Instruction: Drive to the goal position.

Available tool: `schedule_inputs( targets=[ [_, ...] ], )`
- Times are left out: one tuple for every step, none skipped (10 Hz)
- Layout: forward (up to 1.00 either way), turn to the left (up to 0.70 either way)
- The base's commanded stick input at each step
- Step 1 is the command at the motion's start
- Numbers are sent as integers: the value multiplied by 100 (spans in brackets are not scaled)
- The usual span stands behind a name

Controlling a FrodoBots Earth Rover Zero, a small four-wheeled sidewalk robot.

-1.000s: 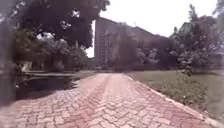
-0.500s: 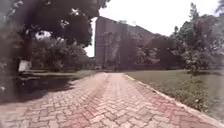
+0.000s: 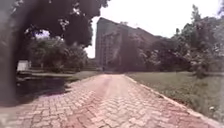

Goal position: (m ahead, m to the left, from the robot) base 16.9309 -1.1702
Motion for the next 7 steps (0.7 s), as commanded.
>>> schedule_inputs(
  targets=[
    [70, 0],
    [70, 0],
    [70, 0],
    [70, 0],
    [70, 0],
    [70, 0],
    [70, 0]
  ],
)
